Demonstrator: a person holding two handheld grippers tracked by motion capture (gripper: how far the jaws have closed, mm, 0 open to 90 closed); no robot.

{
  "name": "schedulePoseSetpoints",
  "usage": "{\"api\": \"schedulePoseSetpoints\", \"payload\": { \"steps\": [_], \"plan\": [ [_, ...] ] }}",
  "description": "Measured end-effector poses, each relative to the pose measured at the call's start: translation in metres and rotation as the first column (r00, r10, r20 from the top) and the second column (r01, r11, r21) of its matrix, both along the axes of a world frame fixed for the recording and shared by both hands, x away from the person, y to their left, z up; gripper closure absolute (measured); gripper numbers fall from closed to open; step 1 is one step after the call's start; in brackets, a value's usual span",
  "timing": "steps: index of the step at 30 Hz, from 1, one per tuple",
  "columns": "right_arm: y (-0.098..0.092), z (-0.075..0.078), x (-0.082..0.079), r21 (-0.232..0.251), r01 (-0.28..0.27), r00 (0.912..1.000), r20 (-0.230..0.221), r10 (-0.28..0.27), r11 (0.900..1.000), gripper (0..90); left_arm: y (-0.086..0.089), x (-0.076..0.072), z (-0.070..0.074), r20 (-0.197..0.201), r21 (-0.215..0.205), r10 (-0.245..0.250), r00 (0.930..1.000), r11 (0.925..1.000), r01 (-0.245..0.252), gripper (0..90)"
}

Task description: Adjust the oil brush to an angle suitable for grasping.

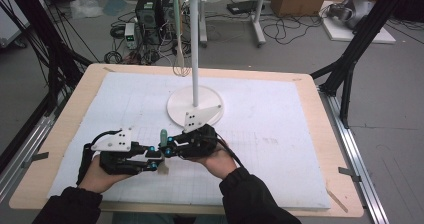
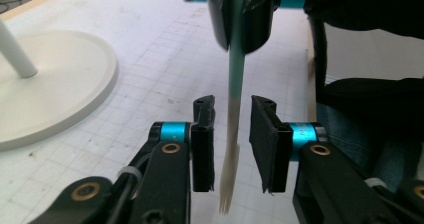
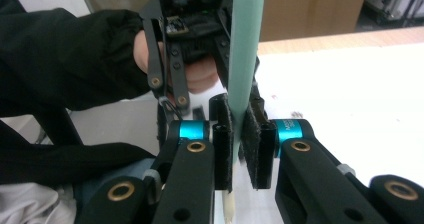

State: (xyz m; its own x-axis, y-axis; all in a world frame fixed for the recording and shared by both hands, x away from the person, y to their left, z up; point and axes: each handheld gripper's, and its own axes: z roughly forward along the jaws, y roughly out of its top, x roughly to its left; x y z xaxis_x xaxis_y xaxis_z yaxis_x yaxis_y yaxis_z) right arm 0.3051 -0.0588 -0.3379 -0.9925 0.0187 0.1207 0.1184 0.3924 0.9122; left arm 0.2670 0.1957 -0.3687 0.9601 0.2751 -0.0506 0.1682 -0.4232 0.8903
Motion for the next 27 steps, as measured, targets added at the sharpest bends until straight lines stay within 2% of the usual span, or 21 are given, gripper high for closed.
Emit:
{"api": "schedulePoseSetpoints", "payload": {
  "steps": [6,10,13,14,19,27],
  "plan": [
    [-0.01,0.006,0.01,-0.016,0.034,0.9994,-0.005,-0.034,0.999,83.6,0.008,0.003,-0.002,-0.004,0.004,0.041,0.9992,0.9992,-0.041,66.4],
    [-0.016,0.009,0.017,-0.022,0.051,0.9986,-0.01,-0.052,0.998,83.7,0.014,0.005,-0.003,0.006,0.02,0.08,0.9968,0.9966,-0.08,60.5],
    [-0.019,0.012,0.023,-0.042,0.066,0.9978,-0.008,-0.067,0.997,83.6,0.017,0.007,-0.005,0.0,0.016,0.102,0.9947,0.9946,-0.102,54.3],
    [-0.02,0.014,0.025,-0.048,0.067,0.9977,-0.008,-0.068,0.997,83.7,0.02,0.008,-0.006,-0.002,0.014,0.124,0.9922,0.9921,-0.124,52.1],
    [-0.025,0.023,0.034,-0.069,0.09,0.9959,0.0,-0.09,0.994,83.6,0.026,0.009,-0.005,0.005,-0.003,0.163,0.9866,0.9866,-0.163,46.4],
    [-0.03,0.043,0.048,-0.083,0.11,0.9938,0.019,-0.109,0.99,83.6,0.033,0.012,-0.006,0.004,-0.006,0.202,0.9793,0.9793,-0.202,35.8]
  ]
}}
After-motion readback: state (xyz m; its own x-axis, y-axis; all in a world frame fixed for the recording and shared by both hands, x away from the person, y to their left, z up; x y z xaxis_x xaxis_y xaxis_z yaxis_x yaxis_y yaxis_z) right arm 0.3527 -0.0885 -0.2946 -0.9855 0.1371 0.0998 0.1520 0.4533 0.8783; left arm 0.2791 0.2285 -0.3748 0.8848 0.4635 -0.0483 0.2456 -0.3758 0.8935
